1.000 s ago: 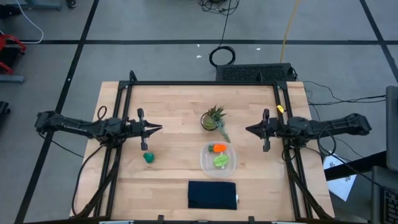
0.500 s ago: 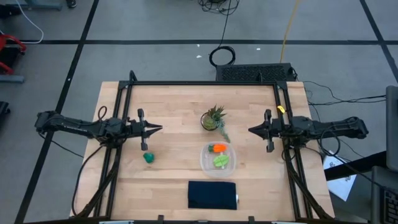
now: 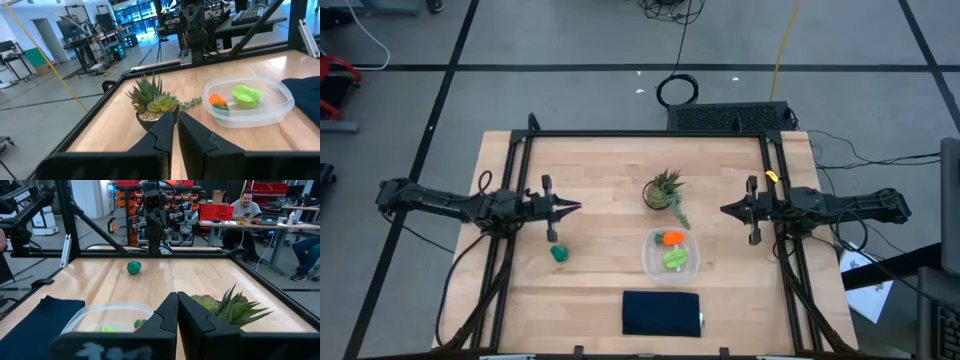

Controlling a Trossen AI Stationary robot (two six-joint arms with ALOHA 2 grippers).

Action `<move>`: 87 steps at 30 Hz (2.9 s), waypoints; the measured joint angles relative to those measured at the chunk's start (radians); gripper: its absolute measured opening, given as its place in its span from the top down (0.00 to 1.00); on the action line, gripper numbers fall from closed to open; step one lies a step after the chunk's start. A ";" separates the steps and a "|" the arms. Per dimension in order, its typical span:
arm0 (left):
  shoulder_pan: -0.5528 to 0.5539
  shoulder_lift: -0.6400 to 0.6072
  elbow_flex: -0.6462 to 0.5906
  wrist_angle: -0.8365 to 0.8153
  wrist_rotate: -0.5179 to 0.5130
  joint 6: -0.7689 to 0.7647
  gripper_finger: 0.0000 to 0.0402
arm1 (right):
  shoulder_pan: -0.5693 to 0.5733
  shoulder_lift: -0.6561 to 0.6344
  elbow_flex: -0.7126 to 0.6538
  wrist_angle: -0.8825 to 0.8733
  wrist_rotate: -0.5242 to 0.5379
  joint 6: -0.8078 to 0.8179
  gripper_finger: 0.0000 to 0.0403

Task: Pick and placing Produce into tupperware
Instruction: Put the green bell pepper into the transparent bin

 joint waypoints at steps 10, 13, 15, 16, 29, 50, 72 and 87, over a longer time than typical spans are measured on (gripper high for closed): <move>0.006 -0.006 0.000 -0.003 -0.043 -0.098 0.92 | 0.000 -0.084 -0.010 -0.066 0.000 0.063 1.00; 0.012 -0.006 0.000 -0.004 -0.069 -0.098 0.92 | 0.000 -0.105 -0.031 -0.064 -0.001 0.064 1.00; 0.014 -0.006 0.000 -0.007 -0.068 -0.097 0.92 | 0.000 -0.117 -0.042 -0.064 -0.002 0.066 1.00; 0.015 -0.006 0.000 -0.008 -0.058 -0.097 0.92 | 0.000 -0.123 -0.046 -0.064 -0.003 0.071 1.00; 0.015 -0.006 0.000 -0.052 0.143 -0.103 0.92 | 0.001 -0.134 -0.095 0.059 -0.115 0.080 1.00; -0.078 -0.005 0.188 -0.496 0.313 -0.156 0.92 | 0.001 -0.134 -0.095 0.042 -0.117 0.079 1.00; -0.336 0.263 0.592 -1.030 -0.065 -0.528 0.92 | 0.000 -0.132 -0.116 0.052 -0.105 0.072 1.00; -0.352 0.590 0.623 -1.110 0.111 -0.662 0.92 | 0.000 -0.132 -0.116 0.052 -0.105 0.079 1.00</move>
